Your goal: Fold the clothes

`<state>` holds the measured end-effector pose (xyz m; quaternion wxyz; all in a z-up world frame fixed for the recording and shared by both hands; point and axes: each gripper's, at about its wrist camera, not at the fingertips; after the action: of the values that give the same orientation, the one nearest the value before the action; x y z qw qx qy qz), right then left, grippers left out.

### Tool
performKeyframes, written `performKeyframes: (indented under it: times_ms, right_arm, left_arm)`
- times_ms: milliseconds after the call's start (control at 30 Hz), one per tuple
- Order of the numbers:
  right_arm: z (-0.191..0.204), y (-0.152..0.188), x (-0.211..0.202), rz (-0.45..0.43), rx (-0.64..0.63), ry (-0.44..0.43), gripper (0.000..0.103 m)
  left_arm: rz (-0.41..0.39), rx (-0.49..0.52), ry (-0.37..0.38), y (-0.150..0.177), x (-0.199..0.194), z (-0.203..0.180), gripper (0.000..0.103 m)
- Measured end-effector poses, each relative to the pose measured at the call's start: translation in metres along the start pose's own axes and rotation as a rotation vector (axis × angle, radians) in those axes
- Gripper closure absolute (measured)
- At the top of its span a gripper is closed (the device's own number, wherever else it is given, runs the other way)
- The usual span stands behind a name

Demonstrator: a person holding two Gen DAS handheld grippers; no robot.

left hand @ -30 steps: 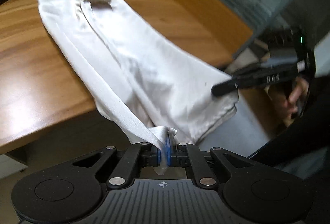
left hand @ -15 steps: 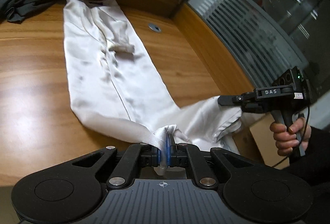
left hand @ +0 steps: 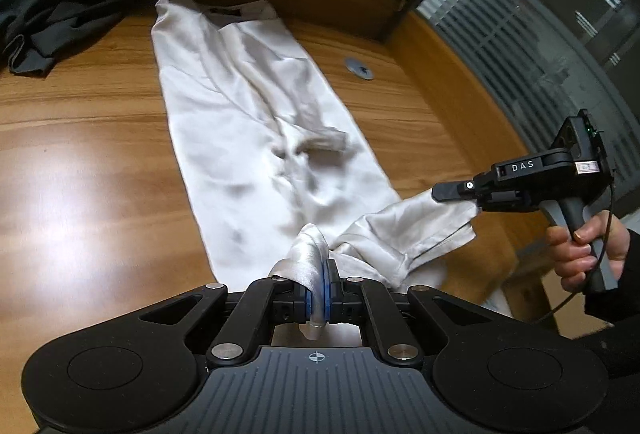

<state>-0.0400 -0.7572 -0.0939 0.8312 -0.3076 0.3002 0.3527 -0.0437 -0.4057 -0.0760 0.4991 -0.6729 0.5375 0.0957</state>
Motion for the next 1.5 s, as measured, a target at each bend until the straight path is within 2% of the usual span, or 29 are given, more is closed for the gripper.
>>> performKeyframes:
  times_ms: [100, 167, 200, 233, 267, 333, 500, 600, 700, 767, 967, 1100, 1167, 1233, 1300, 1500]
  right_arm:
    - [0.000, -0.008, 0.013, 0.002, 0.025, 0.022, 0.094]
    - [0.000, -0.012, 0.017, -0.005, 0.042, 0.026, 0.085]
    - [0.000, -0.014, 0.017, -0.011, 0.051, 0.024, 0.069]
    - [0.000, -0.016, 0.017, -0.019, 0.061, 0.021, 0.059]
    - [-0.001, -0.017, 0.016, -0.036, 0.077, 0.020, 0.057]
    - [-0.006, -0.022, 0.015, -0.053, 0.125, 0.009, 0.057]
    - [-0.013, -0.033, 0.014, -0.079, 0.170, 0.004, 0.057]
    - [-0.014, -0.040, 0.010, -0.082, 0.151, 0.013, 0.057]
    - [0.001, -0.044, 0.002, -0.056, -0.037, 0.059, 0.057]
    - [0.020, -0.040, -0.001, -0.019, -0.235, 0.087, 0.057]
    - [0.067, -0.005, -0.003, 0.104, -0.757, 0.061, 0.057]
    - [0.087, 0.018, -0.001, 0.164, -0.960, -0.028, 0.057]
    - [0.095, 0.029, 0.002, 0.200, -1.051, -0.051, 0.057]
    - [0.102, 0.041, 0.004, 0.234, -1.151, -0.065, 0.051]
    - [0.105, 0.055, 0.008, 0.260, -1.254, -0.066, 0.045]
    - [0.108, 0.091, 0.031, 0.318, -1.543, -0.027, 0.044]
  left_arm:
    - [0.013, -0.045, -0.008, -0.010, 0.012, 0.015, 0.094]
    - [0.009, -0.056, -0.013, -0.014, 0.015, 0.018, 0.092]
    - [0.003, -0.072, -0.013, -0.015, 0.015, 0.020, 0.086]
    - [-0.004, -0.088, -0.012, -0.017, 0.015, 0.022, 0.078]
    - [-0.010, -0.104, -0.012, -0.019, 0.015, 0.024, 0.074]
    - [-0.022, -0.136, -0.011, -0.022, 0.015, 0.027, 0.055]
    - [-0.045, -0.204, -0.024, -0.030, 0.018, 0.036, 0.053]
    - [-0.034, -0.179, -0.057, -0.035, 0.021, 0.035, 0.053]
    - [-0.014, -0.060, -0.085, -0.039, 0.018, 0.022, 0.053]
    - [0.009, 0.030, -0.099, -0.039, 0.017, 0.011, 0.052]
    - [0.105, 0.290, -0.128, -0.027, 0.024, -0.022, 0.050]
    - [0.152, 0.362, -0.096, -0.019, 0.032, -0.035, 0.044]
    - [0.161, 0.390, -0.089, -0.018, 0.036, -0.040, 0.044]
    - [0.168, 0.436, -0.098, -0.016, 0.040, -0.046, 0.043]
    - [0.177, 0.484, -0.107, -0.014, 0.045, -0.051, 0.042]
    - [0.217, 0.668, -0.120, -0.008, 0.063, -0.064, 0.041]
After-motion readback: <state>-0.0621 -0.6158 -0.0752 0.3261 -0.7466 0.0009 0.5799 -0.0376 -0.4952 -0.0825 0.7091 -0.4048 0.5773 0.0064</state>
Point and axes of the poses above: each gripper's, at about its wrist camera, not at the fingertips, and x roughly the way its jaws point, z to its left, y to its underside, and after that the axes turned 7 degrees about -z, right-handed
